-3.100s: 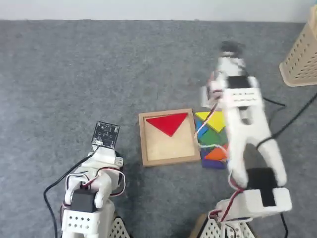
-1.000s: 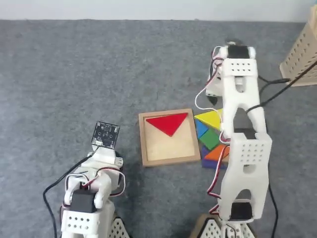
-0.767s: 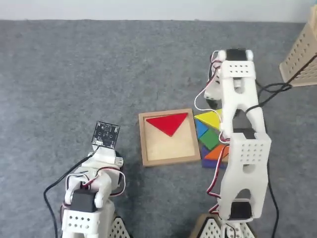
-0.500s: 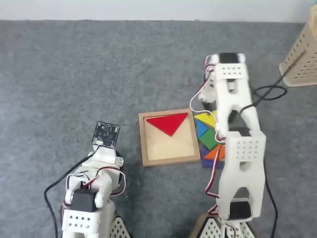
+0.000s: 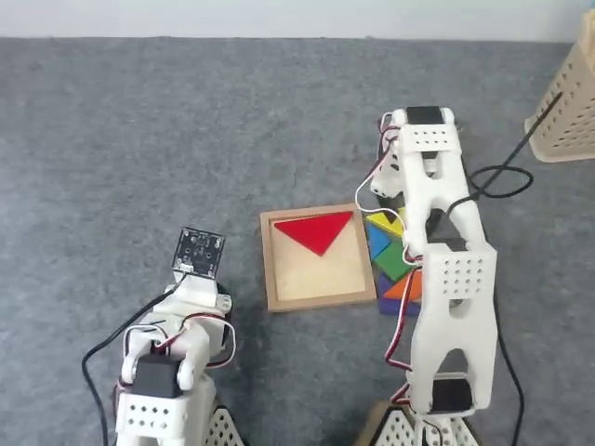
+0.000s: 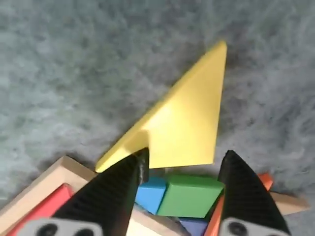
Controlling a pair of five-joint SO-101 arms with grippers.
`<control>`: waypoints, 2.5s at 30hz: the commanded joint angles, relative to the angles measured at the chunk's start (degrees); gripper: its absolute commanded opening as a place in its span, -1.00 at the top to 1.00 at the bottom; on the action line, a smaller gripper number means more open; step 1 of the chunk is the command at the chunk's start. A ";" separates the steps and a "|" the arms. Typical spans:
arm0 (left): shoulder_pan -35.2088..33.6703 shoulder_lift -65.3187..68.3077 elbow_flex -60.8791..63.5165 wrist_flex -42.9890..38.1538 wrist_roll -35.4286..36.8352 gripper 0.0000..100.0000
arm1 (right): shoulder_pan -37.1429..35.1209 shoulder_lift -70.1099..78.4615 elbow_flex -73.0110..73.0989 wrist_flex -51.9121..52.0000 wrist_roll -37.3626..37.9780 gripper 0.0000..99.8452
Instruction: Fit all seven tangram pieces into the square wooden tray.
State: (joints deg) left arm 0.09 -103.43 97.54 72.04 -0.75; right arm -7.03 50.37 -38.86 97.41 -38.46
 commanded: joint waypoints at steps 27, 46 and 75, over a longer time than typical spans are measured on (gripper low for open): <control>-0.35 -1.14 -1.01 0.35 0.35 0.98 | 11.12 -0.22 -11.34 5.32 -1.32 0.49; -0.35 -1.14 -1.01 0.35 0.35 0.98 | 11.21 -6.37 -11.78 -2.77 6.42 0.49; -0.35 -1.14 -1.01 0.35 0.35 0.98 | 11.47 7.87 -14.77 2.86 27.25 0.50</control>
State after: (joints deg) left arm 0.09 -103.43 97.54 72.04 -0.75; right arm 4.66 59.08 -52.04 98.73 -19.12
